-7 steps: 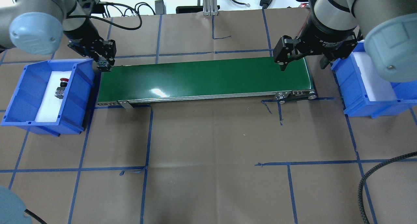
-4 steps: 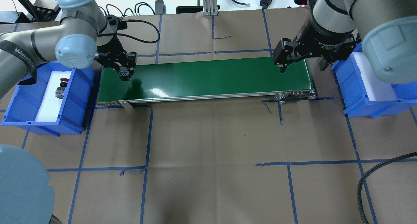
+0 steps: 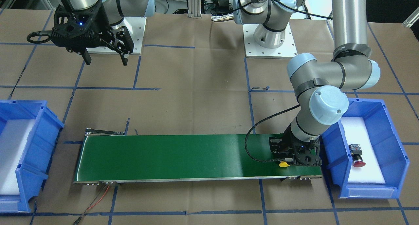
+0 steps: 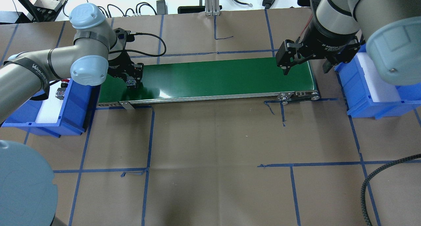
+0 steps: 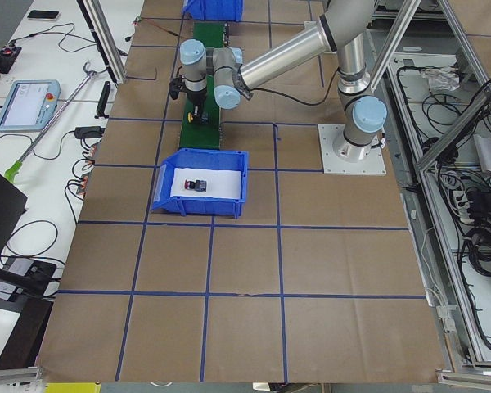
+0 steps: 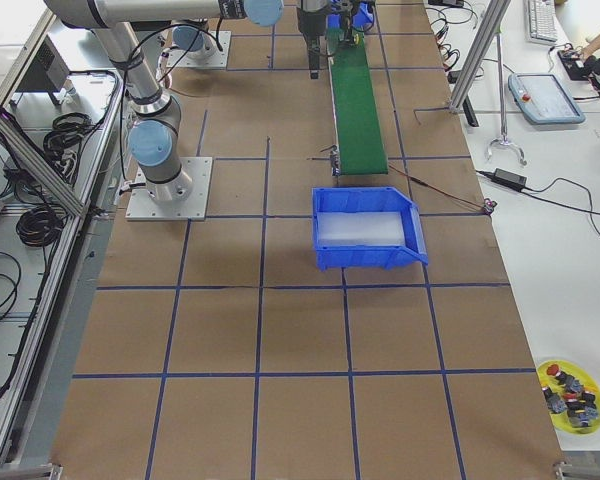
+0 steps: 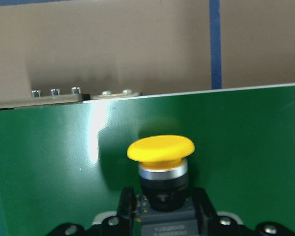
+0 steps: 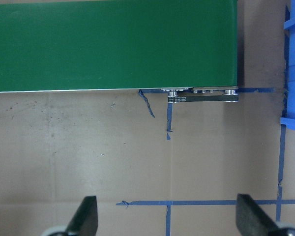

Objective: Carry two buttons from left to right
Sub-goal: 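Lower the yellow button onto the belt and open the left gripper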

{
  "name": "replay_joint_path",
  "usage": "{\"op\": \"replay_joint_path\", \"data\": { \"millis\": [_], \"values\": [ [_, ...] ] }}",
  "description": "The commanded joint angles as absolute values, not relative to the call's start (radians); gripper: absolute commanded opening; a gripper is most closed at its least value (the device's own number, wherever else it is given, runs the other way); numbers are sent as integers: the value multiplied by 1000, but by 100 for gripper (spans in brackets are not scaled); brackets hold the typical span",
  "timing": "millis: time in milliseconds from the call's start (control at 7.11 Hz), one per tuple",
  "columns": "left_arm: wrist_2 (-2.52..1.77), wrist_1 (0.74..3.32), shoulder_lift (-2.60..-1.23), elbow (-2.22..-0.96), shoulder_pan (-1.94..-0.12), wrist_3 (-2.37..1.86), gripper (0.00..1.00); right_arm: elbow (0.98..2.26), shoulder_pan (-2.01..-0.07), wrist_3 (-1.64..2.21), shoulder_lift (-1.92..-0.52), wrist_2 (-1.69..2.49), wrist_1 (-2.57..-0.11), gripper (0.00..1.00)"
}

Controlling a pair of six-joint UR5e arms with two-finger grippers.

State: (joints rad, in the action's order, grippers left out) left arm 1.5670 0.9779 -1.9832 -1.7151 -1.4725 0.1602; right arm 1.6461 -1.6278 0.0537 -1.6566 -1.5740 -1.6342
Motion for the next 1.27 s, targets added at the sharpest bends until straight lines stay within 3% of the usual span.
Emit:
{"op": "replay_joint_path", "data": {
  "millis": [0,281,703,1125],
  "values": [
    [1559,971,-1974,-1707,-1473,155,100,1641,-1629,55,-1658,-1574,-1631,100],
    [1566,989,-1942,-1677,-1471,156,100,1643,-1628,54,-1658,-1575,-1629,100],
    [1568,1274,-1713,-1640,-1448,173,100,1641,-1629,55,-1658,-1574,-1629,100],
    [1569,1321,-1710,-1600,-1433,181,100,1637,-1628,54,-1660,-1574,-1612,100]
  ]
}}
